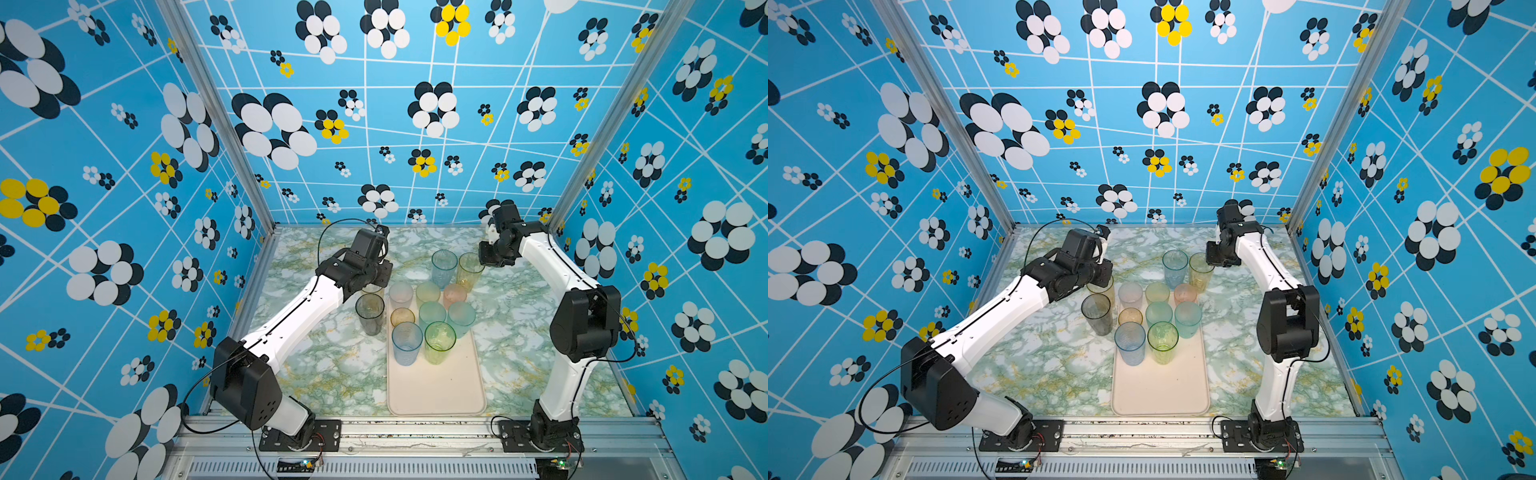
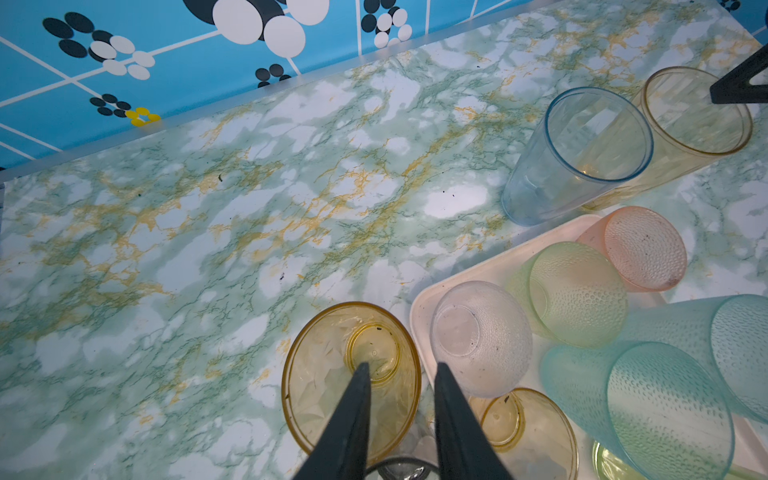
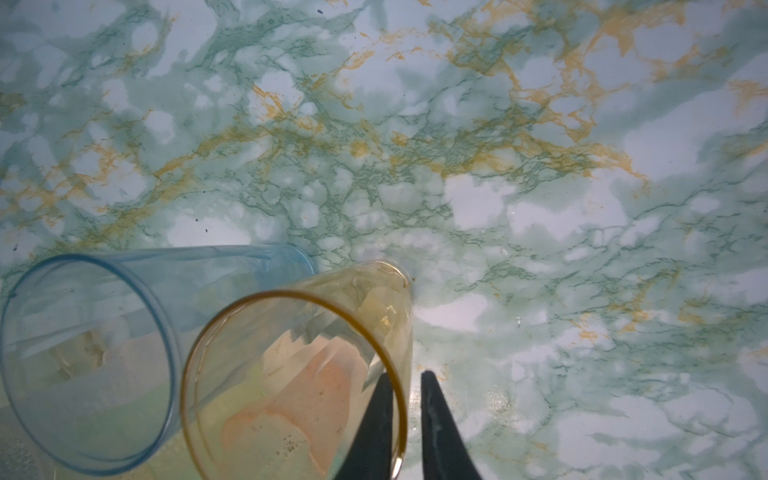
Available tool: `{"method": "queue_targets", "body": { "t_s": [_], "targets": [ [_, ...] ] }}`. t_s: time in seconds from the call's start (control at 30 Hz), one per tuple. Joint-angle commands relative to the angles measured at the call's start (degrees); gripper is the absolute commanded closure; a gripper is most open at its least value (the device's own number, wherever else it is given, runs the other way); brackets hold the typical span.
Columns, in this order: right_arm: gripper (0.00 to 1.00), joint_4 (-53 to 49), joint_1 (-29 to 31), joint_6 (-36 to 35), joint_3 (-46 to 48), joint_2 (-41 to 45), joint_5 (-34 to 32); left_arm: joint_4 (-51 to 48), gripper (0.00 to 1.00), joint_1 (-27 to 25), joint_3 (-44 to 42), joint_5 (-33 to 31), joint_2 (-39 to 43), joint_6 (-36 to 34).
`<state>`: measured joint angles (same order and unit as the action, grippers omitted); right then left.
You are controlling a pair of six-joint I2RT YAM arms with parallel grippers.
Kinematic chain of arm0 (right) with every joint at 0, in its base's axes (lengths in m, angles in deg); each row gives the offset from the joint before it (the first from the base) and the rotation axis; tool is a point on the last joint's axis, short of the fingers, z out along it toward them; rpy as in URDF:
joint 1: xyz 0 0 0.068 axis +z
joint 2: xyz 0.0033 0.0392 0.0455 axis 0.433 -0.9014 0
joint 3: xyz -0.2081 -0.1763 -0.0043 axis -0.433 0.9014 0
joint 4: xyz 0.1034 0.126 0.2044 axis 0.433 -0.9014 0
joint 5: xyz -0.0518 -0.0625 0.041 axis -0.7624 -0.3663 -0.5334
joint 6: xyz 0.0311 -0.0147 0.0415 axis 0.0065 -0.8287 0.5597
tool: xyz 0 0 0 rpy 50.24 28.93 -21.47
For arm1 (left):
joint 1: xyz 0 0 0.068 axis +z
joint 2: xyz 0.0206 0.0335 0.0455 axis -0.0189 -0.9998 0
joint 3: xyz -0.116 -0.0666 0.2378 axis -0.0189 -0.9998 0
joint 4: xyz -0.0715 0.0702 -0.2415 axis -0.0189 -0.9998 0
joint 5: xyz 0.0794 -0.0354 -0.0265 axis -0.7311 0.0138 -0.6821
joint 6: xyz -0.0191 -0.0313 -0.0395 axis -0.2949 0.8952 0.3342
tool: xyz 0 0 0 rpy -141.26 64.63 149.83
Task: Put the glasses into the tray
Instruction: 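Move the right gripper to the amber cup beside the tray's far end, then close the right gripper on the amber cup rim and lift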
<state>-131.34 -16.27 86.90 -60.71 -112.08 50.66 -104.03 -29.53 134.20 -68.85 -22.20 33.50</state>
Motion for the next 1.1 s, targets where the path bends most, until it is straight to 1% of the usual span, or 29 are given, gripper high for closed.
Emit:
{"method": "queue_targets", "body": {
  "t_s": [0.0, 0.2, 0.6, 0.83, 1.07],
  "targets": [
    [0.85, -3.2, -0.4, -0.8, -1.5, -1.7, 0.3, -0.7, 0.71, 0.7, 1.2, 0.0, -0.6, -0.7],
    [0.87, -3.3, -0.3, -0.8, -1.6, -1.9, 0.7, -0.6, 0.71, 1.0, 1.0, 0.2, -0.9, -0.8],
    [0.96, -3.7, -0.4, -1.1, -0.6, -0.5, -0.4, -0.4, 0.71, 1.4, 0.6, 1.0, -1.0, -0.9],
    [0.97, -2.7, -0.3, -1.1, 3.4, 4.7, -3.6, -0.4, 0.72, 1.5, 0.2, 1.1, -0.9, -0.8],
    [0.99, -4.9, -0.3, -1.8, 7.9, 12.3, -9.2, 0.4, 0.71, 1.5, -1.0, 1.6, -0.4, -0.8]
  ]
}}
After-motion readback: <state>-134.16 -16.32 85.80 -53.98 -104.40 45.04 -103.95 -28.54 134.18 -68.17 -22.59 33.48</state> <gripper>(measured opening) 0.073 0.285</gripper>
